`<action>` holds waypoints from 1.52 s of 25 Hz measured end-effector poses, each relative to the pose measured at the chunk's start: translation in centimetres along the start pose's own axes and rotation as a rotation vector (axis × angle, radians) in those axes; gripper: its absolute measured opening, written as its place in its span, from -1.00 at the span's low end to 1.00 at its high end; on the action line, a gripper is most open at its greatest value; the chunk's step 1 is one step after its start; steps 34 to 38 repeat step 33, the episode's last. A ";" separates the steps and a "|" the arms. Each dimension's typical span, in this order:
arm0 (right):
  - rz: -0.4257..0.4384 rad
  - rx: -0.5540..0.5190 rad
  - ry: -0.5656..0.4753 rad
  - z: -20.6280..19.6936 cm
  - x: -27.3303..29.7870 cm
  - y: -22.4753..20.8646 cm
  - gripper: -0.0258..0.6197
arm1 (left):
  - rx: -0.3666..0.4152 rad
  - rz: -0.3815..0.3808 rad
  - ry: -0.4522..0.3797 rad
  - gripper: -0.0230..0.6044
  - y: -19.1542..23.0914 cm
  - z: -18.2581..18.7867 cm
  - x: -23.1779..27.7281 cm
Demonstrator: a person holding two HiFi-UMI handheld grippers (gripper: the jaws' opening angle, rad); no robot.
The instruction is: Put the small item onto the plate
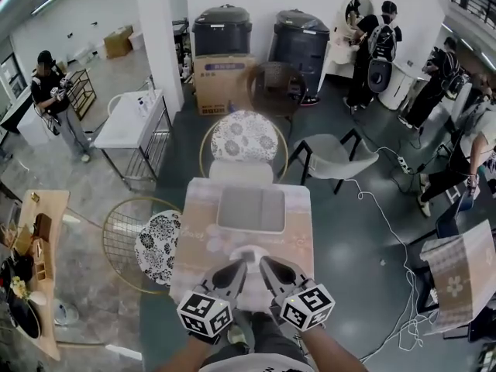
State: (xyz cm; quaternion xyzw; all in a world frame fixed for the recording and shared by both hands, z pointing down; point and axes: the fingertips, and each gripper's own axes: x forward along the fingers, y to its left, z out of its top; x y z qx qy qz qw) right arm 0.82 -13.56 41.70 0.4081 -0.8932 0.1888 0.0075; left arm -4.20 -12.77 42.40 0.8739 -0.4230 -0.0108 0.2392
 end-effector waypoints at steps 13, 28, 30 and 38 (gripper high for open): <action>-0.028 -0.106 -0.043 2.4 -2.5 3.4 -0.88 | 0.071 -0.031 -0.036 -0.91 -3.1 1.6 -2.5; -0.046 -0.117 -0.040 1.6 -3.7 4.2 -0.88 | 0.061 -0.032 -0.032 -0.92 -3.5 0.9 -3.5; -0.046 -0.118 -0.039 1.6 -3.7 4.3 -0.88 | 0.061 -0.033 -0.032 -0.92 -3.6 0.9 -3.5; -0.044 -0.121 -0.039 1.6 -3.7 4.3 -0.88 | 0.062 -0.034 -0.030 -0.92 -3.6 0.9 -3.4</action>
